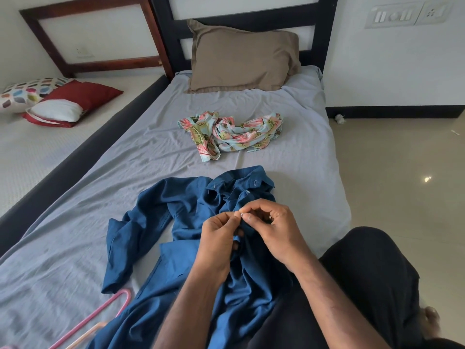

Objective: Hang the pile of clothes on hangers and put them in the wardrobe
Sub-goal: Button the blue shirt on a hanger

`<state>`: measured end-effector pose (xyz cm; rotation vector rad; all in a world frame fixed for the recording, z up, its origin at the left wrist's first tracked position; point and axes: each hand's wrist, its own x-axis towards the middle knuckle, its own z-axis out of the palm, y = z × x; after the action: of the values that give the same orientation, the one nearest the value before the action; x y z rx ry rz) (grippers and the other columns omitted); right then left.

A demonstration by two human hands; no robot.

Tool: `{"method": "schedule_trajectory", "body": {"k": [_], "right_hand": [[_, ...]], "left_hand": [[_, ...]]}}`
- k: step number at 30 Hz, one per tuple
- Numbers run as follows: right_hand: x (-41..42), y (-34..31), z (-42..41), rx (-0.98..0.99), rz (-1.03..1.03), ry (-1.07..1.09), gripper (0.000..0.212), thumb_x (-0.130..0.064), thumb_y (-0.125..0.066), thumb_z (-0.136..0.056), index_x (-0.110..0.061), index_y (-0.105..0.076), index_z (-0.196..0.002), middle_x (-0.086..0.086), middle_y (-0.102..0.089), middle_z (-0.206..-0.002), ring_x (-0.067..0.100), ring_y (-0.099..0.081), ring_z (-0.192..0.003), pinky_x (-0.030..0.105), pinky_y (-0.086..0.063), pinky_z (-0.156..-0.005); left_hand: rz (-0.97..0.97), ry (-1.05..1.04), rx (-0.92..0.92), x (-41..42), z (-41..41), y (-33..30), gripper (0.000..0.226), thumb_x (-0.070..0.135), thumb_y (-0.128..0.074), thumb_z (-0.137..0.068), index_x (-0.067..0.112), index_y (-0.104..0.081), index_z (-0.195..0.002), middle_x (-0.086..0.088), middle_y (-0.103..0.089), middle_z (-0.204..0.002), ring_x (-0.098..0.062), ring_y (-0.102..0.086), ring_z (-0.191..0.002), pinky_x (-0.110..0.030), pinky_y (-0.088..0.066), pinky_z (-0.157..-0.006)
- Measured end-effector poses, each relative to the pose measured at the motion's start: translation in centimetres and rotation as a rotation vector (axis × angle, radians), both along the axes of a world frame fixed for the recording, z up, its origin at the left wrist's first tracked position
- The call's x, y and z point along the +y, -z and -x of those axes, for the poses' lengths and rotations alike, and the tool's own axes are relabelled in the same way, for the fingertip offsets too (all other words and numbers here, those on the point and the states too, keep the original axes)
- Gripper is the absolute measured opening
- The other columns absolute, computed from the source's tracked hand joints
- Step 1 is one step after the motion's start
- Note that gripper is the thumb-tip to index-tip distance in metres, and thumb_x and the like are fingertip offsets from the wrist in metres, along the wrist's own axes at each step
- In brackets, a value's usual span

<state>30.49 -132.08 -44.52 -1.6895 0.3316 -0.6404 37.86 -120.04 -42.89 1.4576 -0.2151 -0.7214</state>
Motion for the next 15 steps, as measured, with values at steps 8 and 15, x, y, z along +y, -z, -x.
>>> {"method": "schedule_trajectory", "body": {"k": [8, 15], "right_hand": [[0.0, -0.4, 0.3, 0.115, -0.111, 0.068, 0.016, -0.02, -0.083, -0.083, -0.017, -0.072, -0.096, -0.004, -0.077, -0.087, 0.01, -0.073, -0.083, 0.028, -0.058, -0.078], [0.1, 0.4, 0.1, 0.179, 0.146, 0.035, 0.029, 0.004, -0.075, -0.084, -0.019, -0.072, -0.101, -0.012, -0.075, -0.092, 0.001, -0.071, -0.089, 0.01, -0.052, -0.08]], "left_hand": [[-0.08, 0.062, -0.323, 0.6, -0.1, 1.7, 0.018, 0.003, -0.05, -0.1, 0.0, -0.062, -0.088, -0.015, -0.052, -0.072, -0.029, -0.045, -0.068, -0.037, -0.039, -0.059], [-0.361, 0.312, -0.757, 2.8, -1.7, 2.1, 0.045, 0.013, -0.079, -0.074, 0.027, -0.069, -0.116, 0.016, -0.073, -0.103, 0.002, -0.066, -0.096, -0.022, -0.051, -0.085]]}}
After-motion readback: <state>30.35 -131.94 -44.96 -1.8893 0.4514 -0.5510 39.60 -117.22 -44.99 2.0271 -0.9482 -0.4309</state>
